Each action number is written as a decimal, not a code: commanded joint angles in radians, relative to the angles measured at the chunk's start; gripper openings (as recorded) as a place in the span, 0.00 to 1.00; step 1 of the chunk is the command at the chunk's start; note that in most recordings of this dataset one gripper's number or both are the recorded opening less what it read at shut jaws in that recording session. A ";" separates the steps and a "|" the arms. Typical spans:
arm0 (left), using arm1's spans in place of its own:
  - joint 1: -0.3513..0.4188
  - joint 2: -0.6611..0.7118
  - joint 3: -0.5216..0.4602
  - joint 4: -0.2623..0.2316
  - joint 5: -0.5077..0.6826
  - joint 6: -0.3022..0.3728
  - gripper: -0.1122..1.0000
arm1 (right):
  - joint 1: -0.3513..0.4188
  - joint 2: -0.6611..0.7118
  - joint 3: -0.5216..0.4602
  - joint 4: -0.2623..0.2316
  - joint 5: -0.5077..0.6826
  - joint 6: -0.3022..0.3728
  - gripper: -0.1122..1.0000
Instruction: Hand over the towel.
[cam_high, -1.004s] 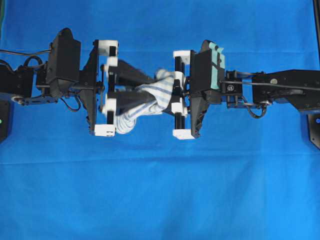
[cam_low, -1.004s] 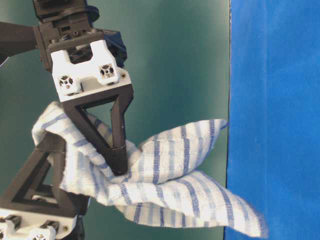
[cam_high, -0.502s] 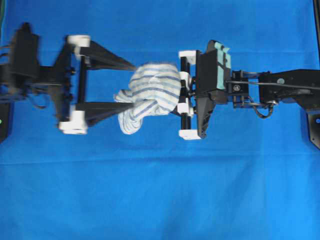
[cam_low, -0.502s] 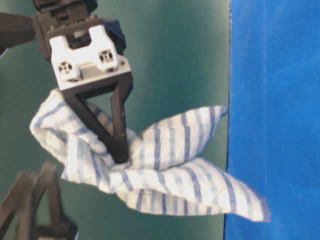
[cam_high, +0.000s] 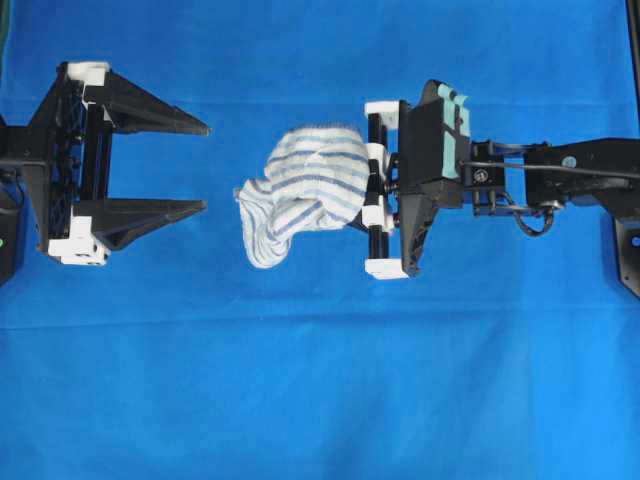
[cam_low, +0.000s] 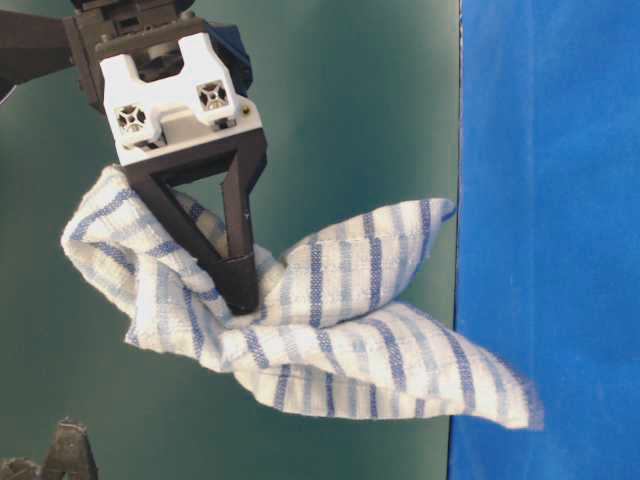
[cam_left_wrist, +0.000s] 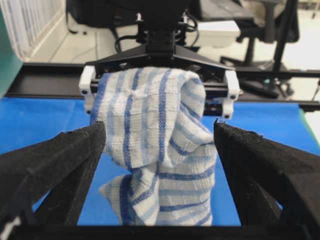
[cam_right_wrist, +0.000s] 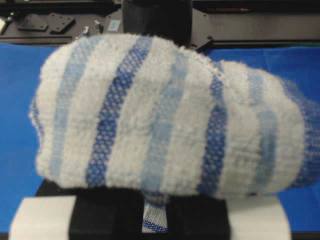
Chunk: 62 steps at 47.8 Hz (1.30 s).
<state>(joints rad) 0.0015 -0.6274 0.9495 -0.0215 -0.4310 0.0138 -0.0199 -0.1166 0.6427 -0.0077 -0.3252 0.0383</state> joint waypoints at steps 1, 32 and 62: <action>0.002 -0.006 -0.012 -0.002 -0.003 0.002 0.93 | 0.002 -0.023 -0.023 0.006 0.038 0.006 0.20; 0.002 -0.008 -0.009 -0.002 -0.002 0.000 0.93 | -0.005 0.341 -0.310 -0.006 0.652 0.041 0.20; 0.002 -0.008 -0.009 -0.002 0.008 0.000 0.93 | -0.015 0.407 -0.313 0.002 0.661 0.055 0.20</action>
<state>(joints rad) 0.0015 -0.6289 0.9511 -0.0215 -0.4203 0.0138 -0.0337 0.3099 0.3497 -0.0092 0.3344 0.0920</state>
